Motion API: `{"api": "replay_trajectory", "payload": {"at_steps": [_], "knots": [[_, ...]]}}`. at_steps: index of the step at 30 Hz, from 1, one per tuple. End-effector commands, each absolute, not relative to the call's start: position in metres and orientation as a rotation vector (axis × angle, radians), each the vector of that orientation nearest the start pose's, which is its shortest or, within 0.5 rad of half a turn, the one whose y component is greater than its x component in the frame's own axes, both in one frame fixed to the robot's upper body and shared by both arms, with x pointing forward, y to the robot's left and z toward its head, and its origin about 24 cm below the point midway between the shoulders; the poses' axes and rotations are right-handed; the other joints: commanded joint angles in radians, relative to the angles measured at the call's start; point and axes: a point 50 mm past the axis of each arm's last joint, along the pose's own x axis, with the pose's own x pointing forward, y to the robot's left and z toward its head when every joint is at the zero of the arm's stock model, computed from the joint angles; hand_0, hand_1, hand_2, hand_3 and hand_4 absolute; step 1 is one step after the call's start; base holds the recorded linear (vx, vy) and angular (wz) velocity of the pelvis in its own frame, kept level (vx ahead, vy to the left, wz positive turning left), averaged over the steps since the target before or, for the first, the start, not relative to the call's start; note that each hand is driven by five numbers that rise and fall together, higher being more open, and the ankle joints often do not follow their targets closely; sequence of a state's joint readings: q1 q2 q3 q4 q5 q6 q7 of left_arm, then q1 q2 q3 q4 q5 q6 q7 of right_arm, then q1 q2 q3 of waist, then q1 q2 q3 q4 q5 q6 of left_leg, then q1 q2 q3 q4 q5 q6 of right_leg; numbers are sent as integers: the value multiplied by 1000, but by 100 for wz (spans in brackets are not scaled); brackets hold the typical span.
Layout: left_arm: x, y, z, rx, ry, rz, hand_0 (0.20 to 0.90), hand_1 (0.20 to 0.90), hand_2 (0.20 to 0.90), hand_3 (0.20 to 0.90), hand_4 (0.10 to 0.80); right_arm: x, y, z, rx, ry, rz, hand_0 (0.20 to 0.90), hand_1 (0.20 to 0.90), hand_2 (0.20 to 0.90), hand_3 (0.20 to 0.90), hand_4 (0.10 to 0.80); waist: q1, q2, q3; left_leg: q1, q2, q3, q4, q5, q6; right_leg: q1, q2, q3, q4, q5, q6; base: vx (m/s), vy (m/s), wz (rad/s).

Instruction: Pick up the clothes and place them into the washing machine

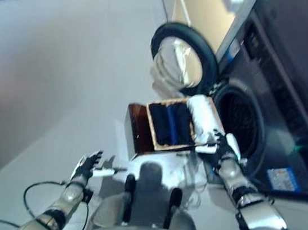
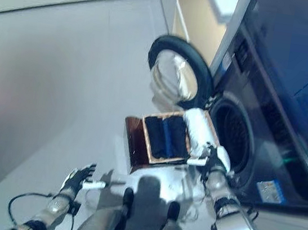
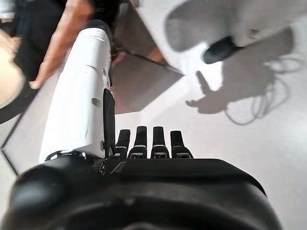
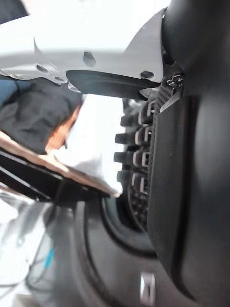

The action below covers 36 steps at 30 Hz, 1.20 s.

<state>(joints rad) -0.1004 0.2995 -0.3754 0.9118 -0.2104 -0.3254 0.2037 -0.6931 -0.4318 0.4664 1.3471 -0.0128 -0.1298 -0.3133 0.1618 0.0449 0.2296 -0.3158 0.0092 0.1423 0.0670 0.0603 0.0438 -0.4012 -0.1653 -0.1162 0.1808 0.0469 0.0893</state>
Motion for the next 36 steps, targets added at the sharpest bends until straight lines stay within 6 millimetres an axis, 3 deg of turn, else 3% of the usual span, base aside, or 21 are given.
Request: {"api": "replay_trajectory", "payload": {"at_steps": [1, 2, 3, 7, 9, 16, 18, 24, 26, 32, 36], "knots": [[240, 204, -52, 253, 235, 69, 900, 900, 900, 900, 800, 356, -290, 64, -954, 253, -409, 900, 900, 900, 900, 800, 2, -14, 32, -108, 11, -60, 91, -37, -67, 42, -17, -43, -13, 5, 14, 14, -33, -43], [242, 203, -48, 253, 215, 65, 900, 900, 900, 900, 800, 360, -294, 74, -966, 243, -434, 900, 900, 900, 900, 800, 4, -9, 46, -115, 10, -63, 99, -39, -66, 31, -14, -43, -8, 6, 11, 23, -45, 7], [245, 201, -39, 222, 171, 73, 900, 900, 900, 900, 800, 368, -301, 99, -992, 205, -496, 900, 900, 900, 900, 800, 10, -3, 61, -140, 12, -68, 108, -40, -66, 3, -9, -45, 1, 5, 5, 3, -16, 14], [247, 199, -31, 214, 130, 70, 900, 900, 900, 900, 800, 372, -307, 120, -1017, 160, -560, 900, 900, 900, 900, 800, 5, 9, 71, -177, 13, -71, 115, -36, -69, -42, -9, -45, 20, -5, 0, 6, -1, 1], [251, 194, -19, 203, 73, 60, 900, 900, 900, 900, 800, 370, -322, 138, -1041, 143, -637, 900, 900, 900, 900, 800, 2, 28, 78, -209, 10, -79, 121, -33, -75, -70, -9, -44, 33, -15, -5, 46, -6, 5], [256, 187, 4, 157, -35, 50, 900, 900, 900, 900, 800, 369, -338, 166, -1085, 121, -715, 900, 900, 900, 900, 800, 20, 67, 90, -273, -3, -87, 130, -33, -74, -142, -14, -38, 59, -23, -10, 29, 16, 5], [258, 184, 18, 132, -101, 45, 900, 900, 900, 900, 800, 367, -343, 171, -1097, 114, -732, 900, 900, 900, 900, 800, 23, 72, 93, -289, -5, -93, 145, -65, -78, -159, -16, -29, 80, -51, -4, 109, 4, -1], [260, 179, 67, 54, -324, 57, 900, 900, 900, 900, 800, 364, -352, 188, -1119, 85, -801, 900, 900, 900, 900, 800, 32, 96, 105, -389, -16, -103, 178, -71, -75, -257, -27, -28, 126, -61, -5, 17, 18, 5], [259, 179, 81, 44, -388, 65, 900, 900, 900, 900, 800, 361, -360, 203, -1116, 67, -847, 900, 900, 900, 900, 800, 38, 104, 107, -426, -19, -107, 187, -70, -75, -293, -35, -29, 144, -65, -5, 3, 13, 14], [256, 175, 96, 54, -462, 52, 900, 900, 900, 900, 800, 356, -371, 224, -1118, 45, -903, 900, 900, 900, 900, 800, 53, 117, 110, -488, -28, -115, 215, -73, -71, -359, -43, -25, 195, -80, -9, 9, 11, 8], [256, 175, 99, 64, -481, 55, 900, 900, 900, 900, 800, 355, -373, 249, -1143, -9, -931, 900, 900, 900, 900, 800, 67, 124, 114, -511, -36, -127, 206, -64, -71, -385, -48, -26, 207, -88, -9, 47, 16, 13]]}}
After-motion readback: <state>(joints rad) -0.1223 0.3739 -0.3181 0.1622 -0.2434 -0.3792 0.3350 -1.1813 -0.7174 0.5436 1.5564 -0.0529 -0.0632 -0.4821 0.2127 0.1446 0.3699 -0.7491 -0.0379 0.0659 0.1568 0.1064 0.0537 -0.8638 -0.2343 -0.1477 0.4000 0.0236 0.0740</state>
